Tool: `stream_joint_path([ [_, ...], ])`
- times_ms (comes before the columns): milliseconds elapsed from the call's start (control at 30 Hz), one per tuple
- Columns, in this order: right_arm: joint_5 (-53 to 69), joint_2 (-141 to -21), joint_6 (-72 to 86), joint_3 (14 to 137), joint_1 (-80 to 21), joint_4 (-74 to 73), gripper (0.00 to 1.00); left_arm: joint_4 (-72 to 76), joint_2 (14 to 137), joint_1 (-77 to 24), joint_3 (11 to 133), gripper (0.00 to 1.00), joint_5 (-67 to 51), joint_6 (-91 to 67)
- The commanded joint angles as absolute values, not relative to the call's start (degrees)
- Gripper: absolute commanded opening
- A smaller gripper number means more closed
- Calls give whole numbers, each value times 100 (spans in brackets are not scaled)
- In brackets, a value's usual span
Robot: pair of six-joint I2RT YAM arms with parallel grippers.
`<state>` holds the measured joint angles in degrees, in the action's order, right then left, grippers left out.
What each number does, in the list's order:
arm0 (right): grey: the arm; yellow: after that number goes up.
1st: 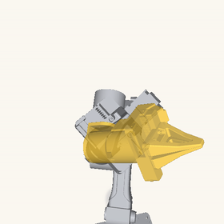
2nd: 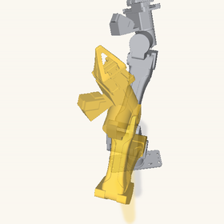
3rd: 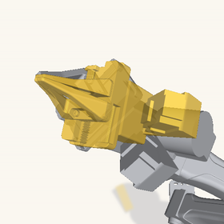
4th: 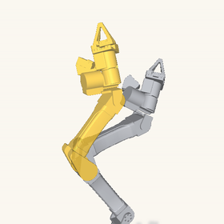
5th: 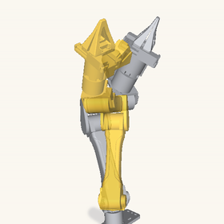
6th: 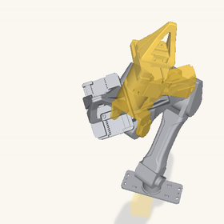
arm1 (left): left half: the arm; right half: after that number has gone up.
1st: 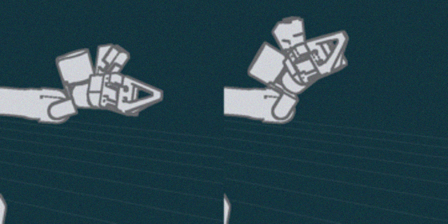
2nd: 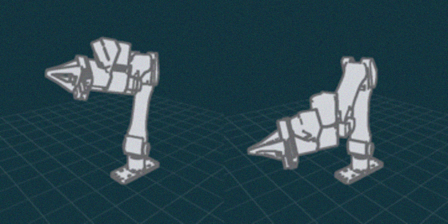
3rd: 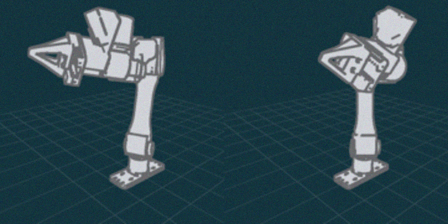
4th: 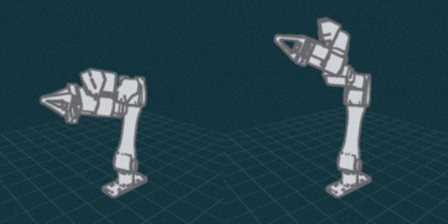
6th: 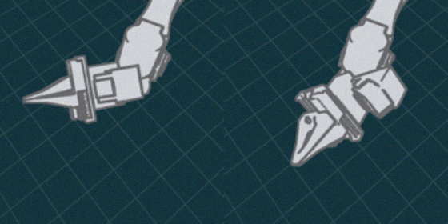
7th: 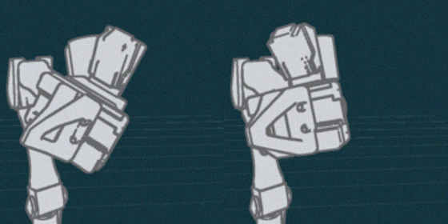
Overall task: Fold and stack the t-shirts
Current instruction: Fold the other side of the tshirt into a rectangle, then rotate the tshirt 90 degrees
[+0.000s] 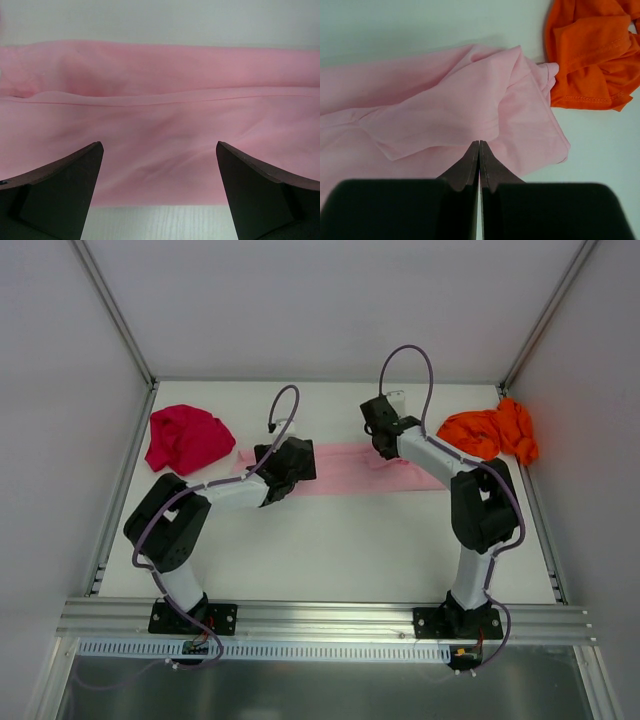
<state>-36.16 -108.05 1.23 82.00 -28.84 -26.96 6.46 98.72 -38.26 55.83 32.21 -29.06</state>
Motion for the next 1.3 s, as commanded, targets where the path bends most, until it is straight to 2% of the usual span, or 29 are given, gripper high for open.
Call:
stream_joint_path([
  [0, -3813, -10924, 53, 8604, -2725, -2891, 1, 1151, 9958, -3850, 5687, 99, 2848, -2830],
  [200, -4104, -11311, -141, 8991, -2637, -3172, 1, 1178, 10046, -3858, 5634, 98, 2646, -2927],
  [400, -3736, -11522, -36, 8991, -2566, -3296, 1, 958, 9879, -3858, 5555, 98, 2698, -2997],
  [567, -3261, -11479, 167, 8701, -2549, -3208, 1, 791, 9966, -3850, 5686, 98, 2804, -2997],
  [1067, -3366, -11162, 246, 8253, -2584, -3322, 1, 439, 10599, -3850, 5853, 90, 2628, -3463],
  [1100, -3375, -11162, 237, 8227, -2593, -3296, 1, 439, 10661, -3850, 5862, 87, 2628, -3454],
  [1167, -3349, -11136, 246, 8183, -2593, -3270, 1, 448, 10731, -3823, 5880, 69, 2593, -3463],
  [1200, -3331, -11118, 237, 8174, -2593, -3261, 1, 457, 10775, -3815, 5897, 55, 2523, -3472],
  [1233, -3305, -11101, 237, 8165, -2593, -3252, 1, 457, 10801, -3806, 5906, 31, 2496, -3472],
  [1267, -3322, -11101, 229, 8156, -2593, -3252, 1, 466, 10819, -3806, 5906, 19, 2505, -3472],
])
